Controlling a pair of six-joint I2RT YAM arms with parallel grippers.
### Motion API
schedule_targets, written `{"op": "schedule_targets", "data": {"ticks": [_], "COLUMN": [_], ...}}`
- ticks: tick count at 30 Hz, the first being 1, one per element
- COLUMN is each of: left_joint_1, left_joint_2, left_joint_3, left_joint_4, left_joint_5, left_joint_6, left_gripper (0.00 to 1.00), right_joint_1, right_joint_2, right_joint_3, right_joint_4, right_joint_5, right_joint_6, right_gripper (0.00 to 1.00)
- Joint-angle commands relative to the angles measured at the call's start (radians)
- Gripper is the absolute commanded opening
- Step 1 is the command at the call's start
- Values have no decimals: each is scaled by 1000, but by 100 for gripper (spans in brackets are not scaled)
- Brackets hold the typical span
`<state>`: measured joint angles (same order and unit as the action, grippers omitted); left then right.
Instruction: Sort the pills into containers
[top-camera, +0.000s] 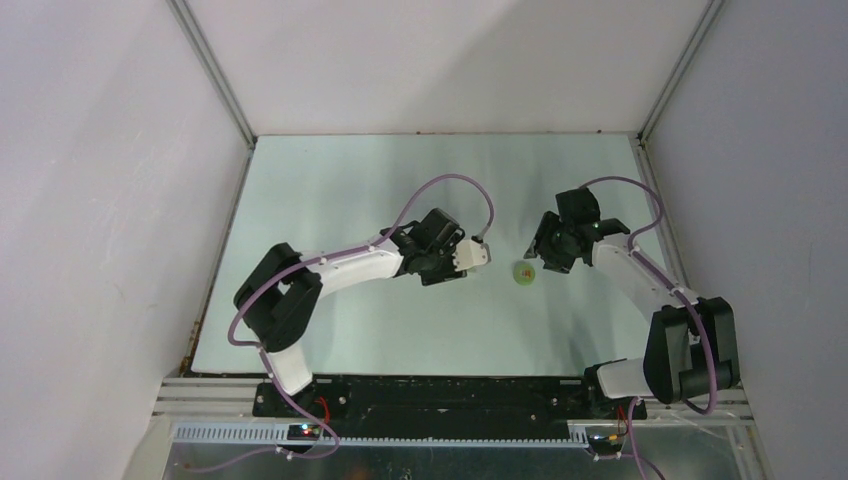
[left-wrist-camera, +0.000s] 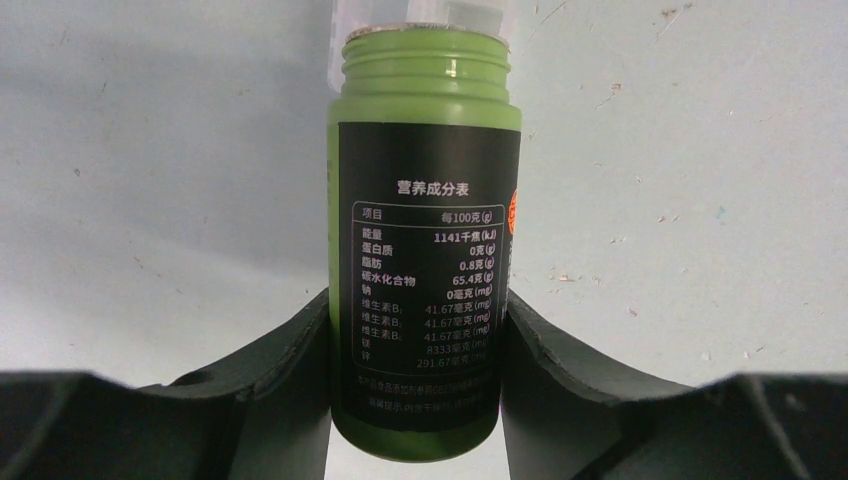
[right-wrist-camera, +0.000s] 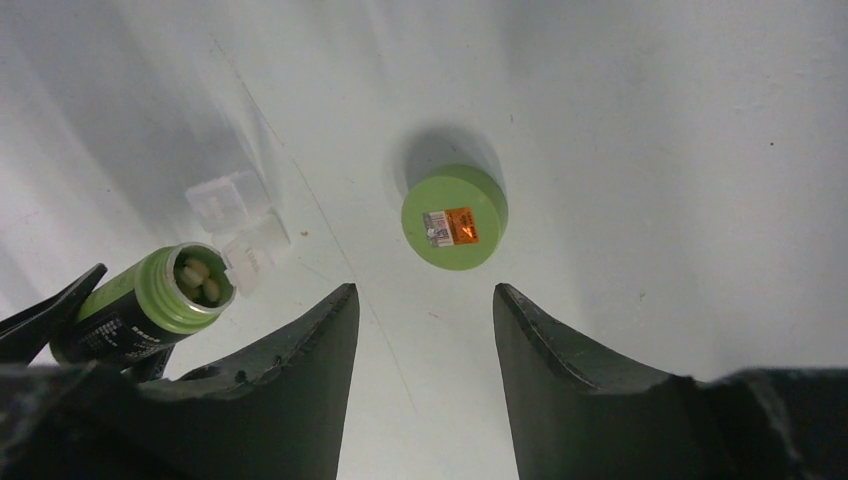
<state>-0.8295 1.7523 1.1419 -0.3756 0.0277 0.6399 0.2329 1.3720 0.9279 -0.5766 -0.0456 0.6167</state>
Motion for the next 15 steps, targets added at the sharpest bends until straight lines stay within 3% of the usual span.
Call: {"op": "schedule_targets", "data": {"ticks": [1,15], "left_joint_1": [-16,-50], "left_joint_2": [10,44], "left_joint_3": [62,127], "left_joint_4": [-37,-92], "left_joint_5": [-54,-137], "left_joint_6": [21,1], "left_gripper": [0,0], "right_joint_1": [-7,-8], "right_joint_2": [-55,-67], "right_joint_3": [33,32], "right_joint_4": [-17,-31], "right_joint_5": [-19,-23], "right_joint_6": [18,20], "right_gripper": [56,55]}}
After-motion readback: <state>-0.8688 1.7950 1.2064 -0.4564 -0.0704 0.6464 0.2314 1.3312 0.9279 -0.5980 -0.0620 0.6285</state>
